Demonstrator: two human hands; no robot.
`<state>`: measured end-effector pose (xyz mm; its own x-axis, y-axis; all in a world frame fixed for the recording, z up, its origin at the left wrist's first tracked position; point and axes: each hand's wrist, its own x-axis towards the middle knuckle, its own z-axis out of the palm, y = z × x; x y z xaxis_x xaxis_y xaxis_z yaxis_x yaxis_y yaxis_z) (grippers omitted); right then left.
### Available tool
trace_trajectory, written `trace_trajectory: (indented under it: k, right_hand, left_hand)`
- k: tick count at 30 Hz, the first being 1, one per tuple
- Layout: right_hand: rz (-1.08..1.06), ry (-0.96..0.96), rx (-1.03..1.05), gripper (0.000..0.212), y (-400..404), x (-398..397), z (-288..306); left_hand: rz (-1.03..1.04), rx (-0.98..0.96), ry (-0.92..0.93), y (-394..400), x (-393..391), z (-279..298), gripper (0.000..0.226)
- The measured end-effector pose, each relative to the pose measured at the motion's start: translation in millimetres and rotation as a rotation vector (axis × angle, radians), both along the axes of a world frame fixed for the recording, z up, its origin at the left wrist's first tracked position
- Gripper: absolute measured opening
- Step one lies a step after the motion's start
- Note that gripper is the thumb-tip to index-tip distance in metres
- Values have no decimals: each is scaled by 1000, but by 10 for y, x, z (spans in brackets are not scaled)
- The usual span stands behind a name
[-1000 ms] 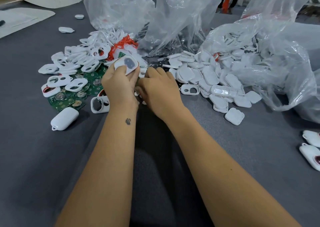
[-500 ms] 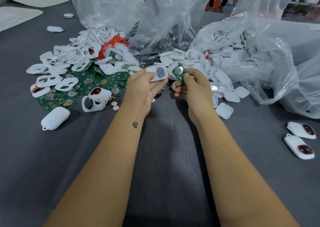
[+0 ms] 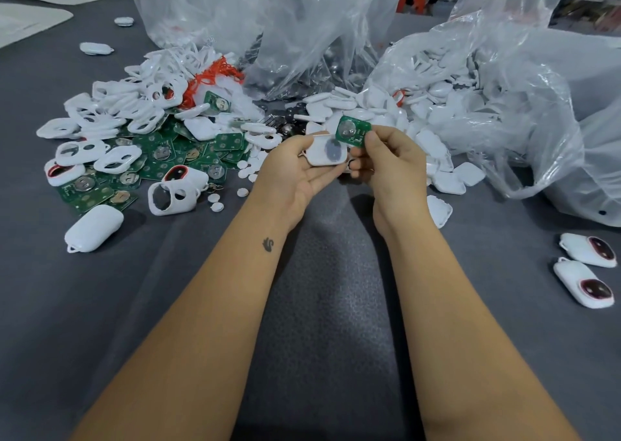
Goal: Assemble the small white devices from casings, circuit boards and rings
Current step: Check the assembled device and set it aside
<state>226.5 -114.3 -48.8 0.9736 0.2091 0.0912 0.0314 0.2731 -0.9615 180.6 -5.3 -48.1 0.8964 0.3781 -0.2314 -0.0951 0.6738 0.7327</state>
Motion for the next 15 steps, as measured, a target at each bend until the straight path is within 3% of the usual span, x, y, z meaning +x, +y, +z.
trace_trajectory:
  k: [15]
  right_hand:
    - [-111, -232, -349, 15, 67, -97, -9]
  left_hand:
    - [-25, -43, -2, 2, -20, 18, 35]
